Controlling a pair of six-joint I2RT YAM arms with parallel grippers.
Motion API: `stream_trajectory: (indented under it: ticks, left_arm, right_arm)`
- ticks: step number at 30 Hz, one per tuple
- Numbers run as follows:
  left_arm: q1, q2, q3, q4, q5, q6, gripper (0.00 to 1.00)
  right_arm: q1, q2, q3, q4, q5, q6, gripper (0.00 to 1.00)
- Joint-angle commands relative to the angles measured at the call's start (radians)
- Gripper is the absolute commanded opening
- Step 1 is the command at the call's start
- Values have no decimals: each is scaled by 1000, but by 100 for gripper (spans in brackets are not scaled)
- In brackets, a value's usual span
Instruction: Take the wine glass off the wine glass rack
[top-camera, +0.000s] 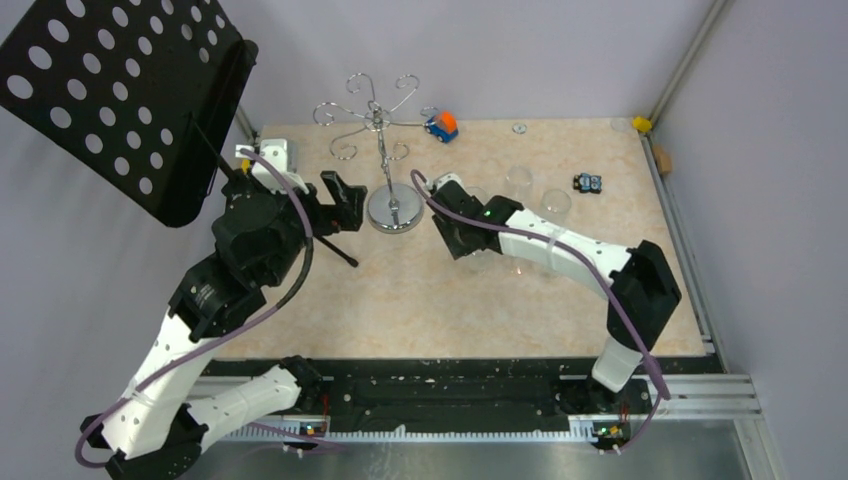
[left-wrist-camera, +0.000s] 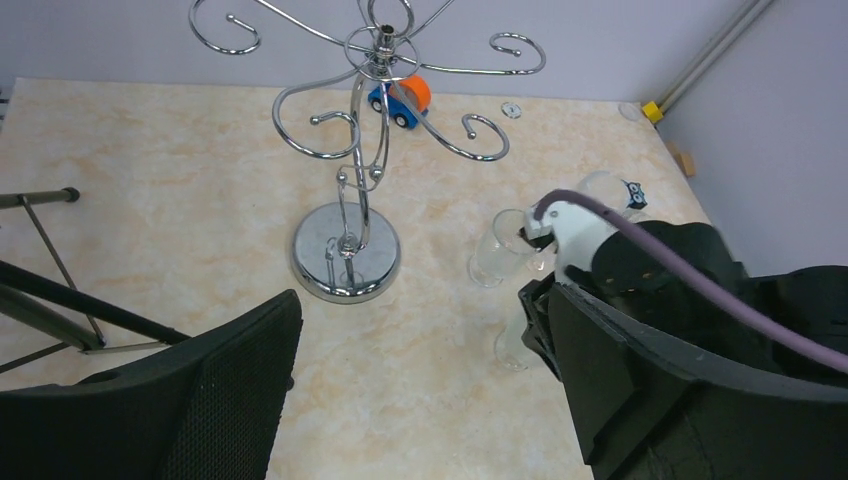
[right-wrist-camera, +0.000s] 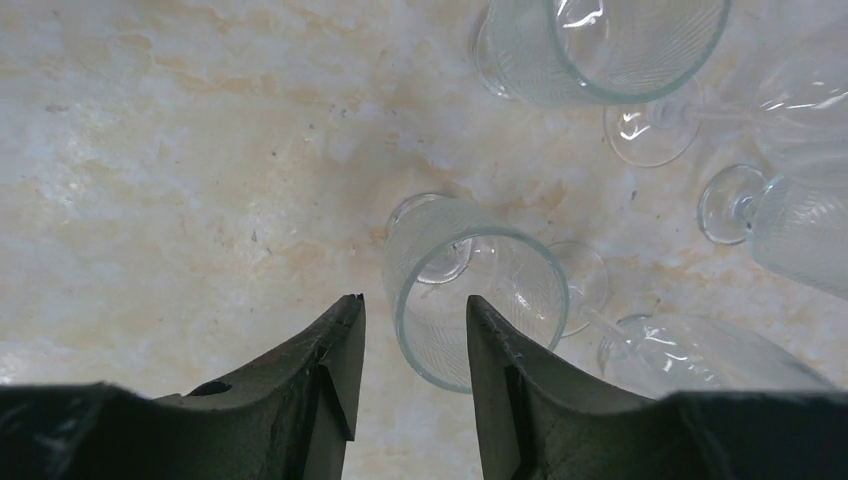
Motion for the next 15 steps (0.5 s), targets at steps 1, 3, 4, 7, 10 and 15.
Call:
stream_trajectory:
  ticks: [1, 3, 4, 7, 10, 15]
  left_arm:
    - [-1, -25, 27, -6, -42, -10, 97]
    - [0, -35, 21, -9, -33, -12, 97]
    - [-1, -42, 17, -9, -27, -13, 97]
    - [0, -57, 7, -10, -14, -11, 98]
    - [-1, -84, -9, -12, -11, -3, 99]
    - [-1, -143, -25, -40, -53, 13, 99]
  right_arm:
    - [2, -188, 46, 71, 21, -1, 44]
    - [3, -270, 28, 96, 36, -9, 45]
    - [3, -312, 12, 111, 65, -15, 47]
    - [3, -451, -45, 155, 160, -46, 50]
    - [3, -604, -123, 209, 277, -98, 53]
    - [2, -891, -268, 370, 484, -226, 60]
